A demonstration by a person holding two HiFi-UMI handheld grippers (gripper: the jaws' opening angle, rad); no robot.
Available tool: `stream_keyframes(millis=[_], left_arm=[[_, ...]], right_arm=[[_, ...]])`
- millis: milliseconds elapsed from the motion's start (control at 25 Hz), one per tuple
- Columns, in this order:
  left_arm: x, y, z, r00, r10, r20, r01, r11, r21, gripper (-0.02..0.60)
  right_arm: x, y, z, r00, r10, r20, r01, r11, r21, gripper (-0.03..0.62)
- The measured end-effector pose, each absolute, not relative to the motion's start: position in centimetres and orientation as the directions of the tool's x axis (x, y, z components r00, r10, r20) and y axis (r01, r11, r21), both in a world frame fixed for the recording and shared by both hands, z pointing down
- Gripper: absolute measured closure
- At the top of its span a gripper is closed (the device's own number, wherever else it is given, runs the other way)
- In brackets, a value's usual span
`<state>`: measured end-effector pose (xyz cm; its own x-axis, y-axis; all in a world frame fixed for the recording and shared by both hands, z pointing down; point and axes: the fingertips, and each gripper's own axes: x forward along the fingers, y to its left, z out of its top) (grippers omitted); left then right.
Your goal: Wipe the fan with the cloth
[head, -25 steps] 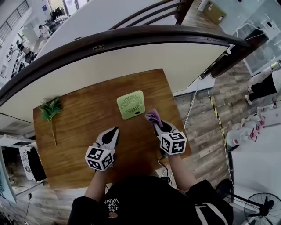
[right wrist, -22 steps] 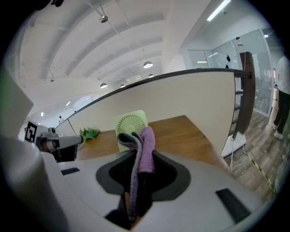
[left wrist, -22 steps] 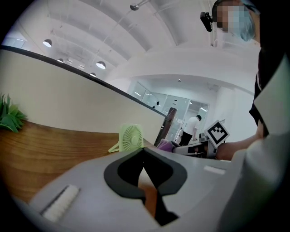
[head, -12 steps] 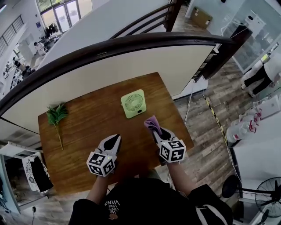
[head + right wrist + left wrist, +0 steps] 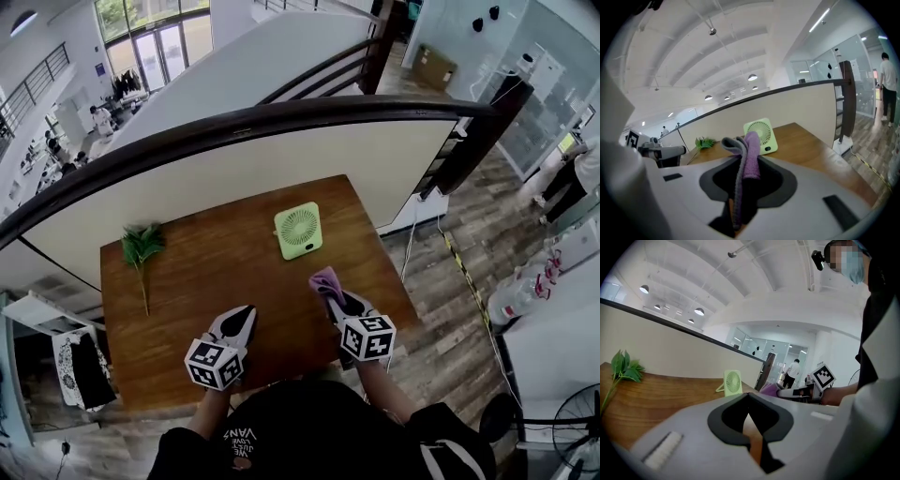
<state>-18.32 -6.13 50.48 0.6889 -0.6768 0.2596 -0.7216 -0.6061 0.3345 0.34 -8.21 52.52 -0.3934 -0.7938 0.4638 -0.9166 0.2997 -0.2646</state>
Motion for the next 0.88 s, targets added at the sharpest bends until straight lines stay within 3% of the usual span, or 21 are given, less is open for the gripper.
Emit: stream_keyframes(millis=[880], left_arm=[[-11.7, 0.2, 47.5, 0.526, -0.824, 0.210, -0.834, -0.451, 0.318, 0.569]], right_arm=[[5.9, -2.9, 48.5, -0.593, -0.703, 0.393, -0.805, 0.516, -0.292, 0.493]])
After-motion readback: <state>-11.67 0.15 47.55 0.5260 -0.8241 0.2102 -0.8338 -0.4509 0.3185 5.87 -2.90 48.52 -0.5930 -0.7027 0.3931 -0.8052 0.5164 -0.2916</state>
